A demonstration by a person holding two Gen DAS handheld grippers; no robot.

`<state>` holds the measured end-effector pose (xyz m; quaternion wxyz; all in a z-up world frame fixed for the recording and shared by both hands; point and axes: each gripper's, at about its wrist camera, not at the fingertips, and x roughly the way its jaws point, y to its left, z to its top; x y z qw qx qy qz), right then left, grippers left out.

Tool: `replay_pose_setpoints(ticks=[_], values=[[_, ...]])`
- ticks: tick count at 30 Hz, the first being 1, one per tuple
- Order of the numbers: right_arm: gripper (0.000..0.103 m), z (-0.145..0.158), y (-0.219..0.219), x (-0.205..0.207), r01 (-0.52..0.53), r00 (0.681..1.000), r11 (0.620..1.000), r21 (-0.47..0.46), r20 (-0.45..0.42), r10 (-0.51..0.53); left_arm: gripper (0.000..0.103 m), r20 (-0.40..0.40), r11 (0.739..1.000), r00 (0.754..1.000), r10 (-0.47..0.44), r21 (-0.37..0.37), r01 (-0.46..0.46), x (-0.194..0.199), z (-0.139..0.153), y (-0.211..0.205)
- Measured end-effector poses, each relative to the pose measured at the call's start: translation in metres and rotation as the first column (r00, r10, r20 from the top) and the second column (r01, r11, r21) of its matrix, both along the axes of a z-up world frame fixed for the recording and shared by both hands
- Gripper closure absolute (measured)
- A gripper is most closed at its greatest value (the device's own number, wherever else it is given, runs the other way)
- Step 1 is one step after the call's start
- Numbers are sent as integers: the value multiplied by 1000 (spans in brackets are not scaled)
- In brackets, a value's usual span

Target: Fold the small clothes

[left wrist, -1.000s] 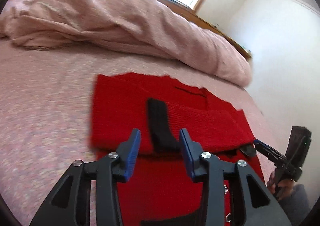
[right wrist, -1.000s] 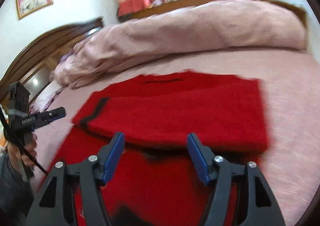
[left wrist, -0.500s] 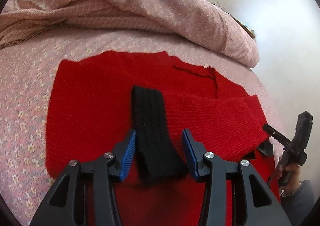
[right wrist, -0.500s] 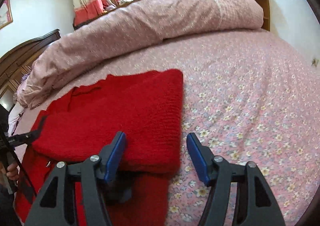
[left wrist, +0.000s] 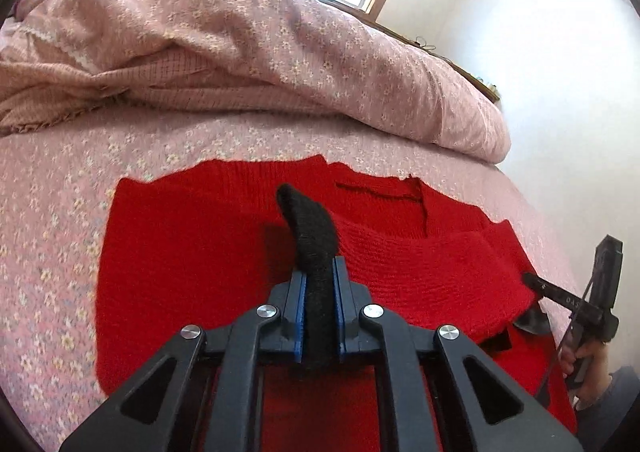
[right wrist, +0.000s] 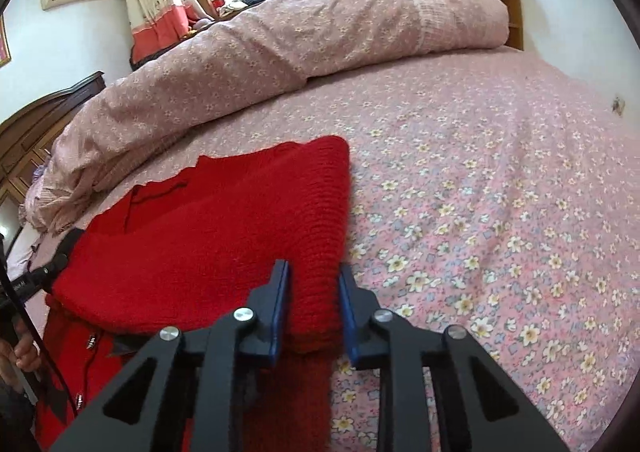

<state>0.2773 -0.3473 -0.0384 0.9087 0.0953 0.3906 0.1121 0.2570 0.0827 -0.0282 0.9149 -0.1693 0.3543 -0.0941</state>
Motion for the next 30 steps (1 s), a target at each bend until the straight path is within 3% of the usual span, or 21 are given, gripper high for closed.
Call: replay_pose_setpoints(ticks=[4, 8, 15, 18, 20, 25, 30], values=[[85, -2, -3, 0, 32, 999, 999, -36, -7, -33, 98, -47, 1000, 999, -7, 28, 9, 2, -7, -7], [86, -4, -4, 2, 38, 999, 998, -41, -15, -39, 90, -111, 991, 994, -10, 130, 25, 0, -14, -14], [79, 3, -8, -9, 7, 1000, 1000, -18, 16, -6, 83, -97, 981, 995, 34, 193, -15, -35, 4, 2], [68, 7, -12, -24, -11, 999, 1000, -17, 30, 12, 80, -87, 973, 994, 64, 226, -43, -63, 7, 12], [54, 9, -15, -36, -20, 999, 1000, -13, 36, 21, 80, -97, 970, 992, 77, 236, -52, -81, 6, 18], [46, 18, -31, -82, -63, 997, 998, 8, 45, 62, 75, -149, 972, 982, 117, 222, -82, -132, 3, 31], [31, 15, -58, -130, -49, 999, 989, 139, 30, 45, 75, -191, 976, 969, 153, 183, -118, -180, -1, 36]])
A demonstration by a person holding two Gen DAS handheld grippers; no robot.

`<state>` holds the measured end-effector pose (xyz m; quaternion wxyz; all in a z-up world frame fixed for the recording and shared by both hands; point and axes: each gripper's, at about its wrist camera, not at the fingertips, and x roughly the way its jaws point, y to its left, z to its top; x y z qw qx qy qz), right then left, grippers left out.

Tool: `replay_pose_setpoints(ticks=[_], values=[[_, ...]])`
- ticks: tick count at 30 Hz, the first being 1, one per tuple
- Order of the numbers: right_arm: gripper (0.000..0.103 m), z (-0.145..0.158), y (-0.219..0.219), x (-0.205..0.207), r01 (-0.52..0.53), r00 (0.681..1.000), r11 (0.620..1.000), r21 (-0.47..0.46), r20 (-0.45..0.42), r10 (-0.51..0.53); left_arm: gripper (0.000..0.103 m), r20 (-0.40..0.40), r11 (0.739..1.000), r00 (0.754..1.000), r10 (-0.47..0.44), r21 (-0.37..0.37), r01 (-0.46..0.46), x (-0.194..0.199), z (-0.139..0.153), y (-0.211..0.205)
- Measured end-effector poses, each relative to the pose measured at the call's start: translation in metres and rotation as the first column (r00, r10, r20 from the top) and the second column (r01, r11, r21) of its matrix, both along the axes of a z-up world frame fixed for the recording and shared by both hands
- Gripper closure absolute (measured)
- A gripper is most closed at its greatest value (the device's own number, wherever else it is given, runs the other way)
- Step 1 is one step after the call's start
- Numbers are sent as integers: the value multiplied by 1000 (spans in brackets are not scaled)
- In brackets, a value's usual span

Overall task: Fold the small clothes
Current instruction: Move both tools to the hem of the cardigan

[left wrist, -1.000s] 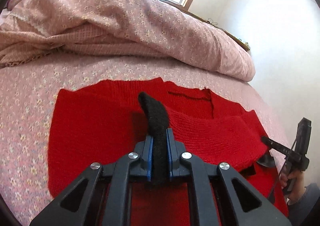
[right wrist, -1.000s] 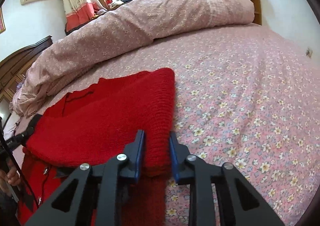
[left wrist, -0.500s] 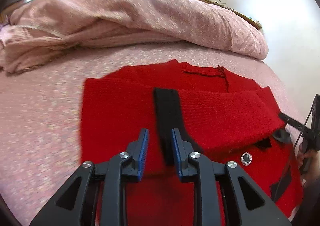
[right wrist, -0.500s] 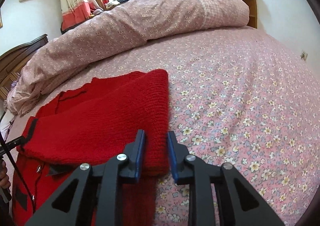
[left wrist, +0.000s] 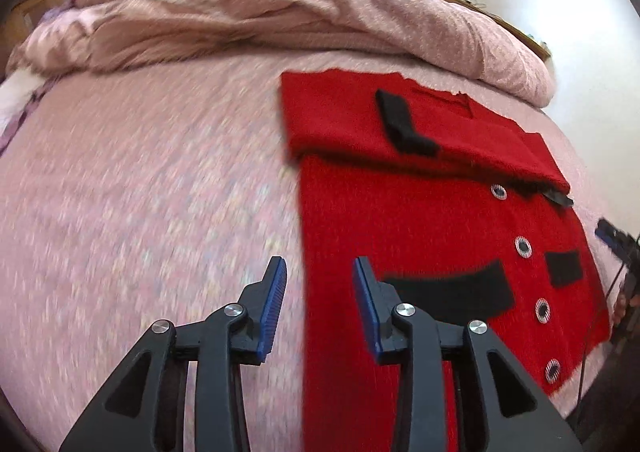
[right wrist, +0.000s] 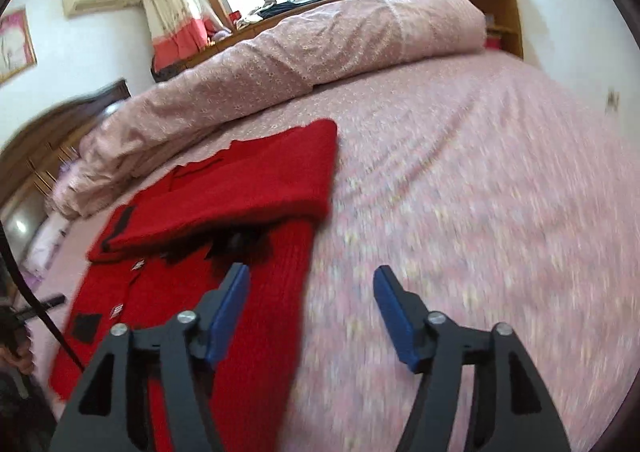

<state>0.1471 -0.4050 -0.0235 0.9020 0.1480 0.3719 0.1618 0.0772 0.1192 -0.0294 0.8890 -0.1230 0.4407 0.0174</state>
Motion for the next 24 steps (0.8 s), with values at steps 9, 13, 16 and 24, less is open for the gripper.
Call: replay_pose_setpoints(ticks=[9, 13, 16, 24], values=[[26, -29, -13, -74, -16, 994, 973, 231, -103, 41, 74, -55, 996, 998, 33, -78, -37, -44, -11, -12], [26, -39, -6, -95, -39, 990, 964, 265, -118, 73, 72, -116, 990, 992, 58, -124, -72, -62, -24, -14], [26, -45, -5, -102, -57, 986, 941, 334, -130, 106, 66, -119, 980, 991, 64, -182, -85, -79, -25, -13], [26, -50, 6, -100, -89, 980, 907, 411, -128, 154, 45, -105, 945, 994, 39, -320, -71, -85, -28, -10]])
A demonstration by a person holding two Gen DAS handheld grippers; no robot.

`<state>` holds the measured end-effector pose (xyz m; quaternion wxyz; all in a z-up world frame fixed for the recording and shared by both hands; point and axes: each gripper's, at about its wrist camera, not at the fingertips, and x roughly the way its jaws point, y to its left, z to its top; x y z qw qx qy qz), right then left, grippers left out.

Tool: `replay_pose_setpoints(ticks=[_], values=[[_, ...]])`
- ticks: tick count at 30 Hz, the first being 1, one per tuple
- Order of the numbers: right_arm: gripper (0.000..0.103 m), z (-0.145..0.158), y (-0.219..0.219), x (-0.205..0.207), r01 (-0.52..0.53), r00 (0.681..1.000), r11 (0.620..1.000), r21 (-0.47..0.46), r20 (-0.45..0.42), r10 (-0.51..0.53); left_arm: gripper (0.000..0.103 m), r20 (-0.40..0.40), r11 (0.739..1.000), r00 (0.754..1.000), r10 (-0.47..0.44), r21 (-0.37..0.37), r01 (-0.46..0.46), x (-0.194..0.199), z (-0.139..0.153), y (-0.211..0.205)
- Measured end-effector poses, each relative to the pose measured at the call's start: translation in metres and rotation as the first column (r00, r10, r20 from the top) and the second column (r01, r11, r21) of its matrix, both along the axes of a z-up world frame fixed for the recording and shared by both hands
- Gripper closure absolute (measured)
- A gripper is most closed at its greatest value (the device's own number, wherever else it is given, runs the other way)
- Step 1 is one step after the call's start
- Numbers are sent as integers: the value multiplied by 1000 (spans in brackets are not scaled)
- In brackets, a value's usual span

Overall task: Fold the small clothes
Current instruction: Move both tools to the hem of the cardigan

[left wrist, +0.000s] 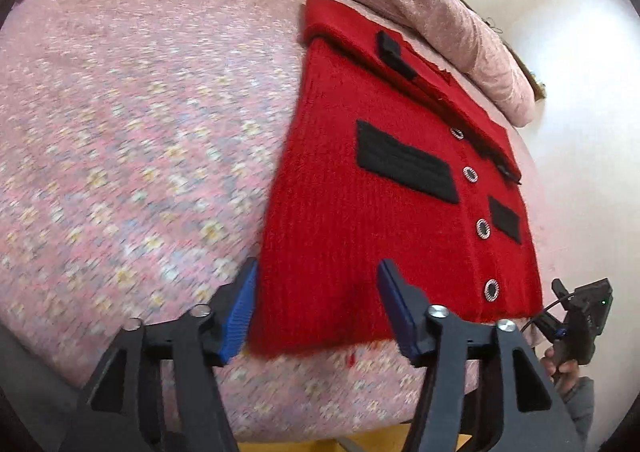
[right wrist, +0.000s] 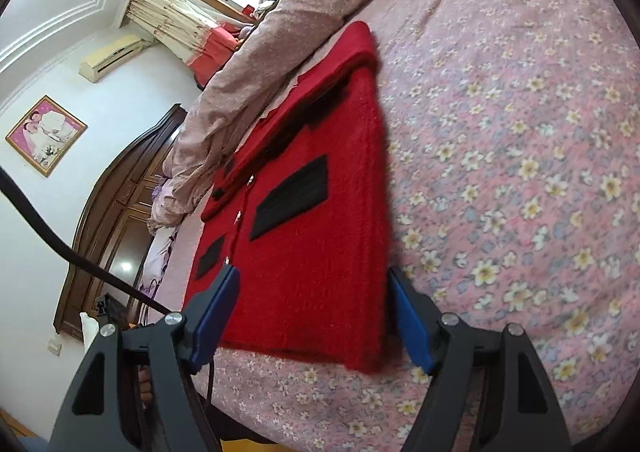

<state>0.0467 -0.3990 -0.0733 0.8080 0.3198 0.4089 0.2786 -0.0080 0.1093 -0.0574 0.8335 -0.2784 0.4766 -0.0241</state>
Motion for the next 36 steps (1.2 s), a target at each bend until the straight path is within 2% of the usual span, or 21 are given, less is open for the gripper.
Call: replay_pose_setpoints(ticks=[2, 7, 10, 12, 15, 25, 29, 32, 36], values=[[26, 0, 0, 8, 5, 1000, 1000, 18, -1, -5, 40, 6, 1000, 1000, -10, 13, 10, 12, 1, -2], [27, -1, 1, 22, 24, 1000, 996, 82, -5, -24, 40, 22, 999, 1000, -19, 51, 18, 30, 1, -7], [29, -2, 2, 23, 27, 1000, 996, 87, -12, -26, 40, 22, 1000, 1000, -19, -4, 19, 19, -1, -4], [30, -3, 2, 20, 18, 1000, 995, 99, -20, -16, 40, 19, 996, 1000, 0, -89, 1, 3, -3, 1], [31, -3, 4, 17, -1, 1000, 995, 101, -23, 3, 40, 24, 984, 999, 31, -175, -26, -11, -5, 7], [38, -4, 3, 17, 11, 999, 997, 79, -37, -8, 40, 42, 989, 999, 35, -144, -29, 15, -5, 3], [50, -8, -3, 13, 29, 998, 996, 84, -56, -24, 40, 36, 982, 999, 41, -187, -34, -4, -7, 5], [53, -9, -4, 11, 30, 998, 996, 89, -65, -24, 40, 34, 975, 998, 50, -219, -42, -11, -8, 7], [53, -9, 2, 9, 15, 998, 997, 77, -64, -10, 40, 38, 964, 998, 55, -263, -43, 2, -10, 12]])
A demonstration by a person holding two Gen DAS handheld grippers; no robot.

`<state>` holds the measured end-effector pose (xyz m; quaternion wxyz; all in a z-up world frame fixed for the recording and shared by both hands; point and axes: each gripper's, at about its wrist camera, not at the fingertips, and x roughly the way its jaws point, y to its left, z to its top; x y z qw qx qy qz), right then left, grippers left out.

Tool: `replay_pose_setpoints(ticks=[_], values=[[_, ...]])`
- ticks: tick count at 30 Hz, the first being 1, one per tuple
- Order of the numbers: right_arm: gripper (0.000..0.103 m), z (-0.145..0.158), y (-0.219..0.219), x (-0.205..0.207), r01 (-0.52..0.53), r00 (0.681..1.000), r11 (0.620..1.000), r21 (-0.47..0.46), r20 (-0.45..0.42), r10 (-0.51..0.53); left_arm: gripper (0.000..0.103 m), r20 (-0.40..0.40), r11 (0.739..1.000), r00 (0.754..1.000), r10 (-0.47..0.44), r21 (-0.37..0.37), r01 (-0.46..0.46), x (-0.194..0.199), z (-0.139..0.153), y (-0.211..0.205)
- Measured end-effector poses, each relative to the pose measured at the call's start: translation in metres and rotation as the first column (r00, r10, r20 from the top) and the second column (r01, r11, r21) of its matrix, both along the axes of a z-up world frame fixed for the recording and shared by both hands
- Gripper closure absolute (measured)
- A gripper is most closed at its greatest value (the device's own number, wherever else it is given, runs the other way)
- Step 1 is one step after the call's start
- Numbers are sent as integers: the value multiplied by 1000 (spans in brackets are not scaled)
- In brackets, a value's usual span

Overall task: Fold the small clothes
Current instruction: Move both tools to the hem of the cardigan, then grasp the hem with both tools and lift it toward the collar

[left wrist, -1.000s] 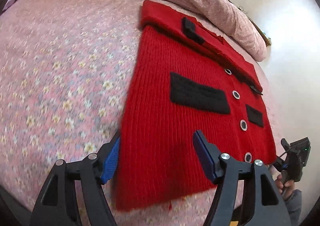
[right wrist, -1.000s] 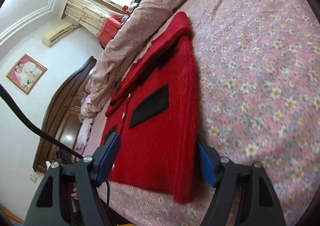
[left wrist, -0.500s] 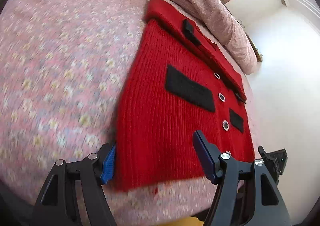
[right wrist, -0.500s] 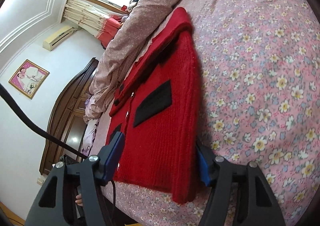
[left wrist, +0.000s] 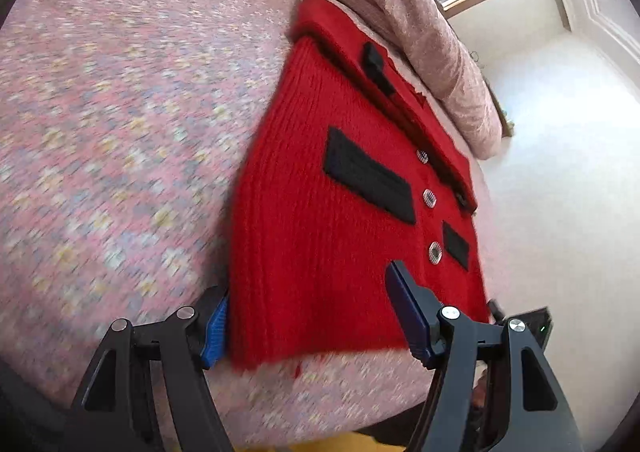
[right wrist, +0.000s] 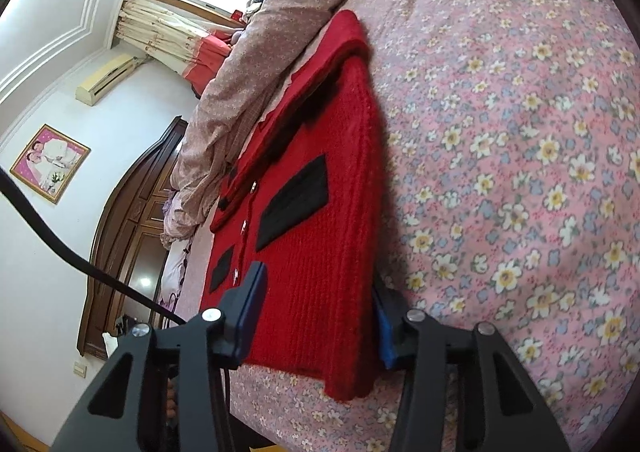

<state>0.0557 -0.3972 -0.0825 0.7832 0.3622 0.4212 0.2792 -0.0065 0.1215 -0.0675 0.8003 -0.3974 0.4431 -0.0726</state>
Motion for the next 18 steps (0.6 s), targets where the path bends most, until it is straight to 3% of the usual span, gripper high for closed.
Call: replay_pose_setpoints(ticks=[4, 9, 12, 15, 17, 18], values=[[53, -1, 2, -1, -3, 1000, 1000, 0, 0, 3, 40, 10, 998, 1000, 17, -65, -17, 20, -4, 6], [61, -4, -1, -3, -1, 1000, 1000, 7, -17, 2, 52, -12, 993, 999, 33, -115, -34, -6, -8, 4], [64, -4, 0, -3, -2, 1000, 1000, -2, -20, 2, 62, -23, 992, 999, 50, -116, -52, -16, -10, 4], [72, -6, -1, -2, 4, 999, 1000, -11, -34, -4, 82, -49, 995, 997, 59, -76, -63, -10, -11, 5], [87, -9, 0, 0, 6, 999, 1000, -18, -52, -7, 99, -73, 995, 995, 73, -61, -77, -9, -15, 7], [91, -12, -1, -1, 8, 998, 1000, -24, -63, -9, 99, -76, 994, 994, 77, -69, -82, -10, -16, 10]])
